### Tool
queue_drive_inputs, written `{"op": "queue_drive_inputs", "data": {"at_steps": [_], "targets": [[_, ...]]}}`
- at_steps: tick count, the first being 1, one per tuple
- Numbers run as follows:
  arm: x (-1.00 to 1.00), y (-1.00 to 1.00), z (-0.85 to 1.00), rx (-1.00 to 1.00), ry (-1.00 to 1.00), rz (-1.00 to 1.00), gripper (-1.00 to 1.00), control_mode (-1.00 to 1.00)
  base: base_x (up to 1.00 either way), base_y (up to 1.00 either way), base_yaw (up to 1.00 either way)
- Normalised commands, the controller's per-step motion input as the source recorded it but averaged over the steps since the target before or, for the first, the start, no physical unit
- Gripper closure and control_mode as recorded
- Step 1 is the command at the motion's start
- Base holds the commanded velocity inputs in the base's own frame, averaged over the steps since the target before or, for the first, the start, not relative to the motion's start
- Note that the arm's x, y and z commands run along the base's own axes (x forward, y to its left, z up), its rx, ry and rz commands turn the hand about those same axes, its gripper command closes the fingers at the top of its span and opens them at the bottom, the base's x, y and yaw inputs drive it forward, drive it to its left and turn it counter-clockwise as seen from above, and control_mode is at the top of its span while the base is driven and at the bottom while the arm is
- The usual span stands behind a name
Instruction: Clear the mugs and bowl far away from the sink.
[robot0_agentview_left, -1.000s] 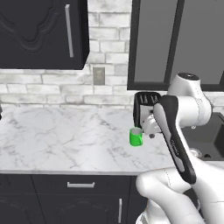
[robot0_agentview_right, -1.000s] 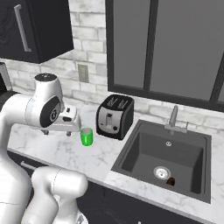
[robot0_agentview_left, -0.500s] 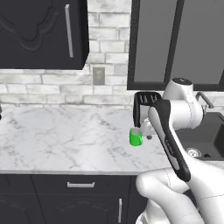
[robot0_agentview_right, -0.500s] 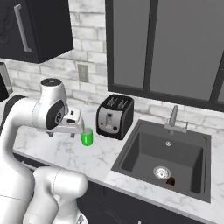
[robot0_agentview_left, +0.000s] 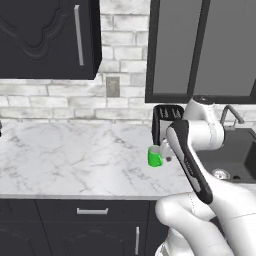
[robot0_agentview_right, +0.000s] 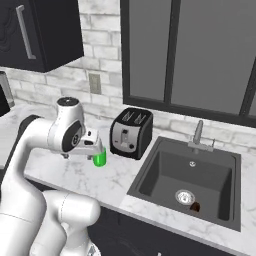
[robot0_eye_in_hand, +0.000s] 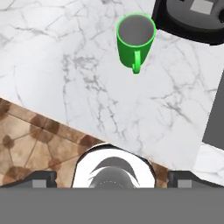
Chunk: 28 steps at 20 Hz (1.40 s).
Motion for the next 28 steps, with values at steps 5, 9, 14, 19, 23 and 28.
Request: {"op": "queue_drive_inputs", "data": {"at_steps": [5, 9, 14, 19, 23, 28], "targets": [[0.22, -0.04, -0.28, -0.01, 0.00, 0.00, -1.00, -1.00, 0.00, 0.00, 0.00], [0.34, 0.00, -0.16, -0.01, -0.02, 0.00, -1.00, -1.00, 0.00, 0.00, 0.00], [0.46, 0.00, -0.25, -0.04, 0.00, 0.00, -1.00, -1.00, 0.00, 0.00, 0.00], [0.35, 0.00, -0.25, -0.02, 0.00, 0.00, -1.00, -1.00, 0.00, 0.00, 0.00], [0.37, 0.00, -0.27, -0.02, 0.00, 0.00, -1.00, -1.00, 0.00, 0.00, 0.00], [0.28, -0.01, -0.27, -0.01, 0.00, 0.00, -1.00, -1.00, 0.00, 0.00, 0.00]]}}
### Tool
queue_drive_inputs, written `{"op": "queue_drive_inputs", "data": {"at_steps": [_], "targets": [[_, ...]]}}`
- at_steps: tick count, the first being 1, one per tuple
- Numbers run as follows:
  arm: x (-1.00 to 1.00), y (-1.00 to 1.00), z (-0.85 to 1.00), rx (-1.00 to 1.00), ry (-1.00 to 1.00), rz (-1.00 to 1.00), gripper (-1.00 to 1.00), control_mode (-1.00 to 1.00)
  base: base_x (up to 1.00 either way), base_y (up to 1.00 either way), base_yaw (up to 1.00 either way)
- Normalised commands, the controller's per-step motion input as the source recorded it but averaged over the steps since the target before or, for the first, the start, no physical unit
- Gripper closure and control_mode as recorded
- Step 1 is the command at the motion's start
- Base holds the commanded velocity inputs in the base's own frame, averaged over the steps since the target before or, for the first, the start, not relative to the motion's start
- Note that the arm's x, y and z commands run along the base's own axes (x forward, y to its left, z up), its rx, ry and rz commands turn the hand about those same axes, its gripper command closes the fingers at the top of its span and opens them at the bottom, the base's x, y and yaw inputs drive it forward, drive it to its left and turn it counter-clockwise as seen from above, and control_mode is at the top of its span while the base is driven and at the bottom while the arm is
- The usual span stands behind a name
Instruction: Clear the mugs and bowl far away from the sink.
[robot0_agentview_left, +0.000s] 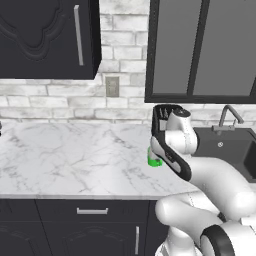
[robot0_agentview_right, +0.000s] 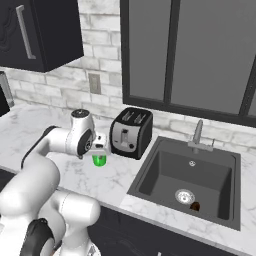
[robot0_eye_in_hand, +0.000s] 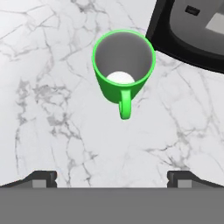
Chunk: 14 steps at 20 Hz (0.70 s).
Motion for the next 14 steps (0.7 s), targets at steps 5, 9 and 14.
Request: {"op": "queue_drive_inputs", "data": {"at_steps": [5, 9, 14], "targets": [[0.23, -0.06, -0.24, 0.00, 0.00, 0.00, -1.00, -1.00, 0.00, 0.00, 0.00], [0.11, -0.09, -0.20, 0.00, 0.00, 0.00, -1.00, -1.00, 0.00, 0.00, 0.00], [0.12, -0.01, -0.24, 0.00, 0.00, 0.00, -1.00, -1.00, 0.00, 0.00, 0.00]]}}
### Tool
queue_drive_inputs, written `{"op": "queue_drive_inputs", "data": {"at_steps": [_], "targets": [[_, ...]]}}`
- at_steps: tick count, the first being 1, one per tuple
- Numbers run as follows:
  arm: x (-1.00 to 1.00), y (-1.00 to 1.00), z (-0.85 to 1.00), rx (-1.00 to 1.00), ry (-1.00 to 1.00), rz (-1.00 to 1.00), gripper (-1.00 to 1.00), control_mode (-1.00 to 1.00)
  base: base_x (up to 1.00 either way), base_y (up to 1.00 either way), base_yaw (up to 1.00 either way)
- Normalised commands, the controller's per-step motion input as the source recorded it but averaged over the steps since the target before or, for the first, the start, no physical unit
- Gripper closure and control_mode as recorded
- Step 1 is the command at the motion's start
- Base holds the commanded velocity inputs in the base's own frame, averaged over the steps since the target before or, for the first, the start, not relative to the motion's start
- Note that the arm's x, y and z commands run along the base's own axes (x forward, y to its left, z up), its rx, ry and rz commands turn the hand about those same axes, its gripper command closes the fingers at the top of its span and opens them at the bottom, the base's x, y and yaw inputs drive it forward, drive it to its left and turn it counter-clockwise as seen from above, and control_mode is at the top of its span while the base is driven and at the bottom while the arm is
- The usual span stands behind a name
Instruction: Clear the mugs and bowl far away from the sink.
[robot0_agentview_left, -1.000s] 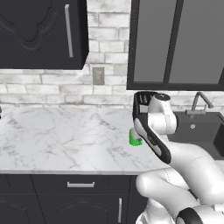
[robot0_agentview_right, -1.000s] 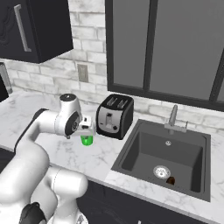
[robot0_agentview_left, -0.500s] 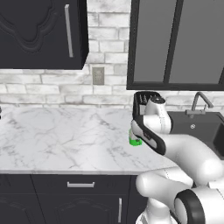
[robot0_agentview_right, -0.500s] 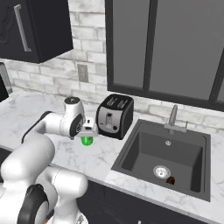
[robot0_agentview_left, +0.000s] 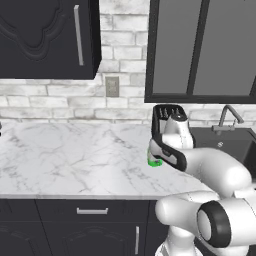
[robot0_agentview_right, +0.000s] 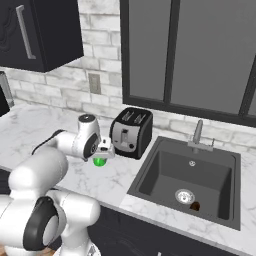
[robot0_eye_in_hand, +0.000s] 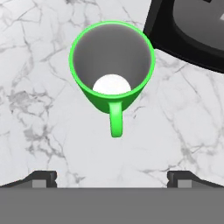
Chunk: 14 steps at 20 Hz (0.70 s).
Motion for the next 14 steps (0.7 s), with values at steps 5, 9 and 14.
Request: {"op": "queue_drive_inputs", "data": {"at_steps": [5, 9, 14], "targets": [[0.21, 0.00, -0.25, 0.00, 0.00, 0.00, -1.00, -1.00, 0.00, 0.00, 0.00], [0.26, 0.00, -0.17, 0.00, -0.01, 0.00, -1.00, -1.00, 0.00, 0.00, 0.00], [0.28, 0.00, -0.17, 0.00, -0.02, 0.00, -1.00, -1.00, 0.00, 0.00, 0.00]]}}
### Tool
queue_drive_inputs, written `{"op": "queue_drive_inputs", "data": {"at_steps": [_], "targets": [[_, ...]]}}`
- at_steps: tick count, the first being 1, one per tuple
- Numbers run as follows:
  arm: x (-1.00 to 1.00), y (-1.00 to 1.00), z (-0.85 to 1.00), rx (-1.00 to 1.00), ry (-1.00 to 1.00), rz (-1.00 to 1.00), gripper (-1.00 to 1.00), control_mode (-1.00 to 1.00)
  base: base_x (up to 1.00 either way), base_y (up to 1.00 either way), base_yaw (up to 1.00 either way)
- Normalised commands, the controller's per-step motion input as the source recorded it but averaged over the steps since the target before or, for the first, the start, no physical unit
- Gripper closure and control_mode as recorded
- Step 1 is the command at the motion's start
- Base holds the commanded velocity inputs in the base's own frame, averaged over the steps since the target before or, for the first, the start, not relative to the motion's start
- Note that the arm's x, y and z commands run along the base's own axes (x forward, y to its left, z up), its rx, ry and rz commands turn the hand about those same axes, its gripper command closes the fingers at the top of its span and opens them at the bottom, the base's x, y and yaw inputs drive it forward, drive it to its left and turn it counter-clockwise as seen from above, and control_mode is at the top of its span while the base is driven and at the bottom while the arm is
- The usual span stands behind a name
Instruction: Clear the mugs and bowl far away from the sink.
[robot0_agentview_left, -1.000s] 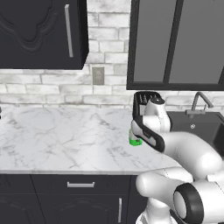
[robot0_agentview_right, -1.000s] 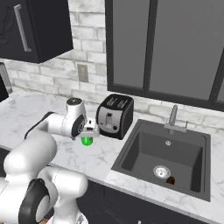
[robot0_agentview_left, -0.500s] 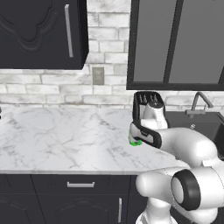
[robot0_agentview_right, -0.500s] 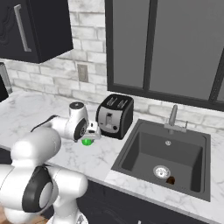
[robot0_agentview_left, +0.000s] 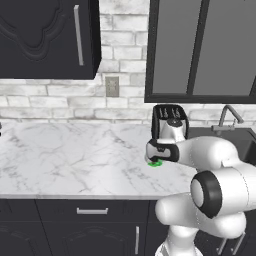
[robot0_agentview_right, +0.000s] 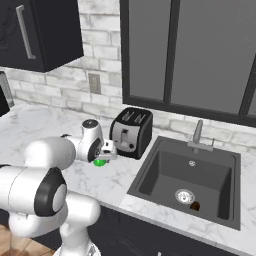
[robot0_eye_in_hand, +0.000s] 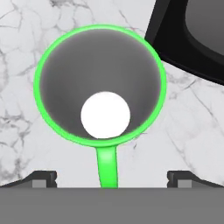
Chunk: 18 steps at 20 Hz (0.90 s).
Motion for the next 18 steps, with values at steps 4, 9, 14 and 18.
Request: {"op": "queue_drive_inputs", "data": {"at_steps": [4, 9, 14, 18], "targets": [[0.29, 0.00, -0.16, 0.00, -0.03, 0.00, -1.00, -1.00, 0.00, 0.00, 0.00], [0.20, 0.00, -0.18, 0.00, 0.00, 0.00, -1.00, -1.00, 0.00, 0.00, 0.00], [0.01, 0.00, -0.14, 0.00, 0.00, 0.00, -1.00, -1.00, 0.00, 0.00, 0.00], [0.00, 0.04, -0.15, 0.00, 0.00, 0.00, 1.00, -1.00, 0.00, 0.00, 0.00]]}}
